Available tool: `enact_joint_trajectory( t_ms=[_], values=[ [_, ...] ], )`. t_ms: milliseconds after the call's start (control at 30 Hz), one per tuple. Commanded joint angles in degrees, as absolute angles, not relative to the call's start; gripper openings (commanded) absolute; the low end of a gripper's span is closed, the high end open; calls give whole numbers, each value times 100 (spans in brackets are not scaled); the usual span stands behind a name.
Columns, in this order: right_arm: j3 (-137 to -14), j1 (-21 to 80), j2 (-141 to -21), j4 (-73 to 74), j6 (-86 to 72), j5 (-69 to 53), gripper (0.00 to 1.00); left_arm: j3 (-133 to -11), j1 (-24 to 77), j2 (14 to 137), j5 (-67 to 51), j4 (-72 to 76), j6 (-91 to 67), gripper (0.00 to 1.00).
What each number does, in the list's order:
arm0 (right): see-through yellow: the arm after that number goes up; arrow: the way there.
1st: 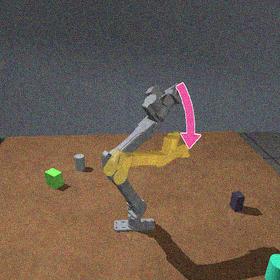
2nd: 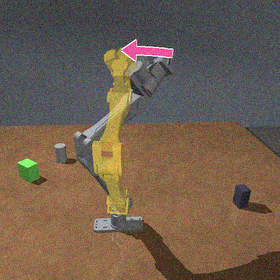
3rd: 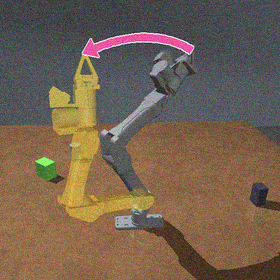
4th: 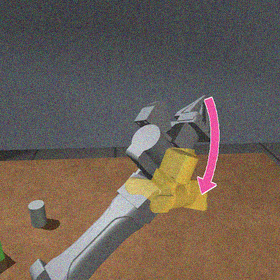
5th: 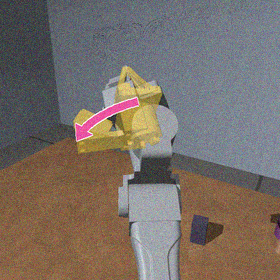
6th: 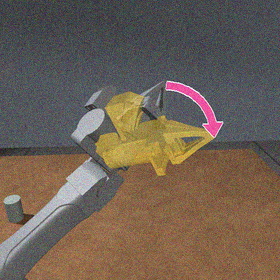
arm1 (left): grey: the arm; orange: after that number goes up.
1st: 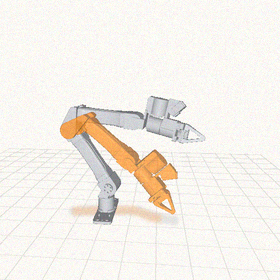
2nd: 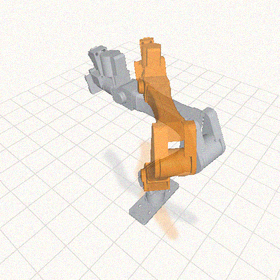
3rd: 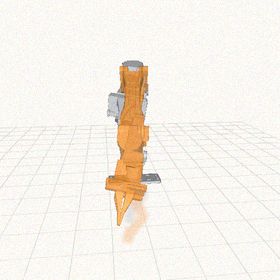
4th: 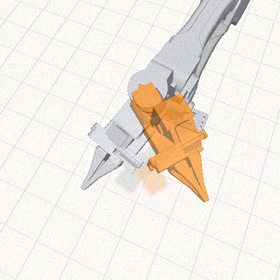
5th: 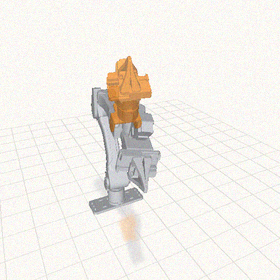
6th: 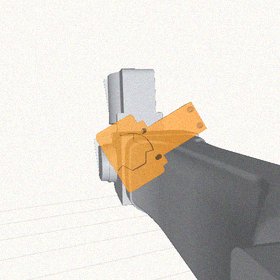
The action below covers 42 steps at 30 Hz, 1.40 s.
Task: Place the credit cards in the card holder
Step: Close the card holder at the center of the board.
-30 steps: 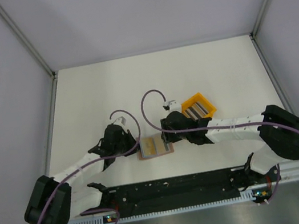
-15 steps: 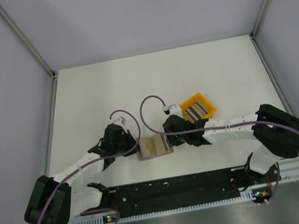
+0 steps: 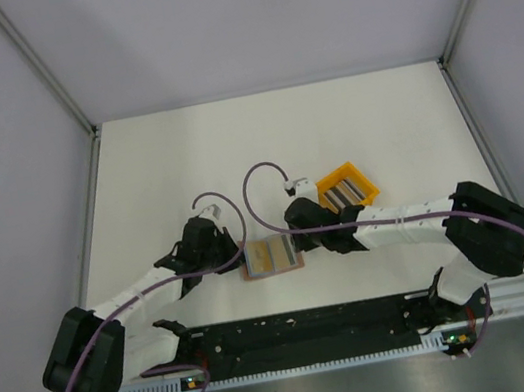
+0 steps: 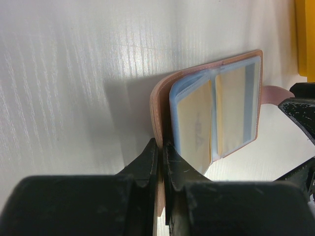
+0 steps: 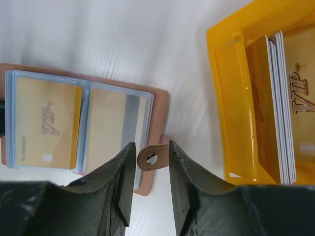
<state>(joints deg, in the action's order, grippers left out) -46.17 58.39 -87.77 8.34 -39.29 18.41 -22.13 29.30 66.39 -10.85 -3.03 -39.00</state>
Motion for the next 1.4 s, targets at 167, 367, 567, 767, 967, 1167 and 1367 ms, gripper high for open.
enact_joint_trajectory(
  t_ms=[167, 367, 567, 767, 967, 1167, 1367],
  values=[
    [-4825, 5915, -8631, 791, -3929, 2056, 20, -2312, 2927, 6609, -1011, -141, -3814, 0],
    [-4764, 5915, -8534, 861, -3920, 2162, 11, -2312, 2927, 6601, -1002, -158, -3814, 0],
    [-4702, 5906, -8482, 914, -3955, 2215, 10, -2320, 2927, 6601, -993, -176, -3797, 0],
    [-4650, 5915, -8429, 923, -3990, 2241, 0, -2338, 2918, 6592, -1011, -184, -3806, 0],
    [-4597, 5906, -8446, 897, -4078, 2276, 0, -2557, 2927, 6469, -1440, -272, -3753, 0],
    [-4316, 5915, -8437, 475, -4377, 1873, 0, -3023, 2927, 6469, -1880, -606, -3639, 0],
    [-4131, 5906, -8359, 326, -4561, 1863, 0, -3208, 2927, 6486, -2118, -712, -3639, 6]
  ],
)
